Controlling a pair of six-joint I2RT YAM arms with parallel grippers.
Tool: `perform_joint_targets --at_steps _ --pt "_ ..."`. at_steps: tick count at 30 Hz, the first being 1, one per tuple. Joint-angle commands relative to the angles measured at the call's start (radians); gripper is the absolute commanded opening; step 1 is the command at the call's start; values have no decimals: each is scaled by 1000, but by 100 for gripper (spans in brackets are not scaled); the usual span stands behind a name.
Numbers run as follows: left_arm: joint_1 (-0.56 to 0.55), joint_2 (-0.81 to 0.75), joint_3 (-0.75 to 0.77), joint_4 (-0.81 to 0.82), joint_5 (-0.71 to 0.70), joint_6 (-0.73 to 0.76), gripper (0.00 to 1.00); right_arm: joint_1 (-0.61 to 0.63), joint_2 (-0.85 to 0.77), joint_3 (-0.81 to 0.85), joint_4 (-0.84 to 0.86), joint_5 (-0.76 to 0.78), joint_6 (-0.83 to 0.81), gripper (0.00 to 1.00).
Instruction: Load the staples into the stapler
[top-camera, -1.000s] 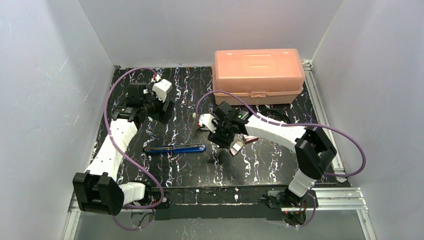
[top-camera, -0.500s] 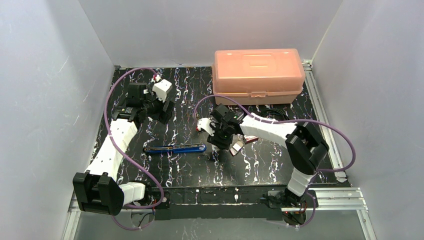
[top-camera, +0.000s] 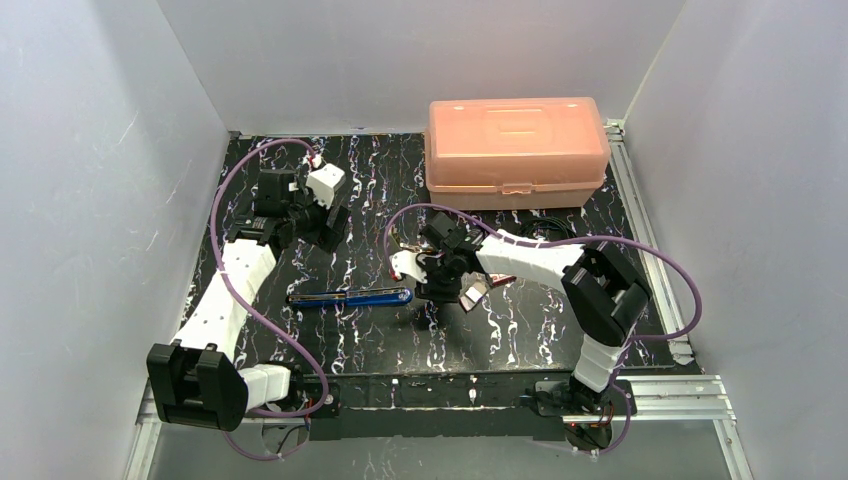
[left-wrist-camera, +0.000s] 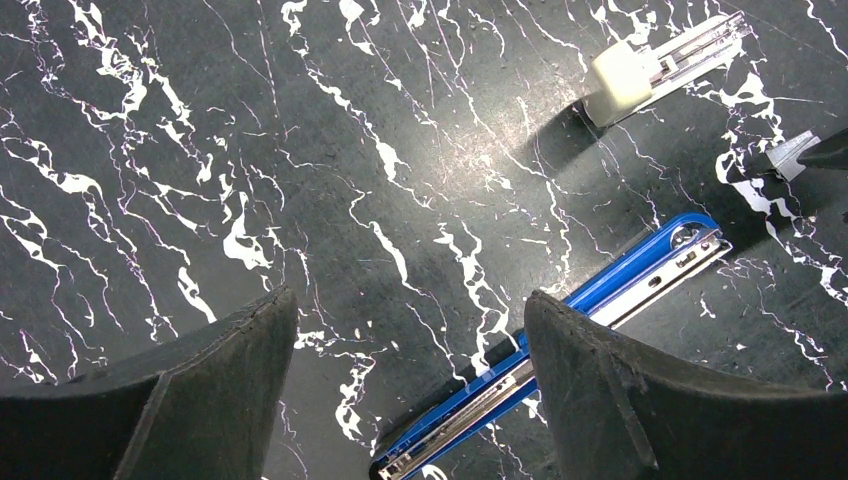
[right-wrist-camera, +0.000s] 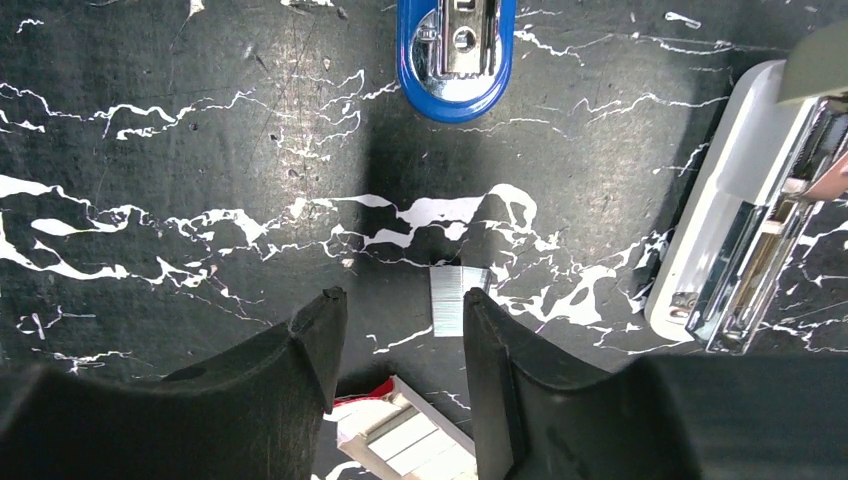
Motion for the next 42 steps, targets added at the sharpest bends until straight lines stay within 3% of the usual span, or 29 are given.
perform_joint_targets --at_steps 1,42 --pt "11 -32 -7 2 14 9 82 2 -2 -3 36 -27 -87 54" --pt "22 -34 -29 5 20 16 82 -15 64 25 9 -6 -165 38"
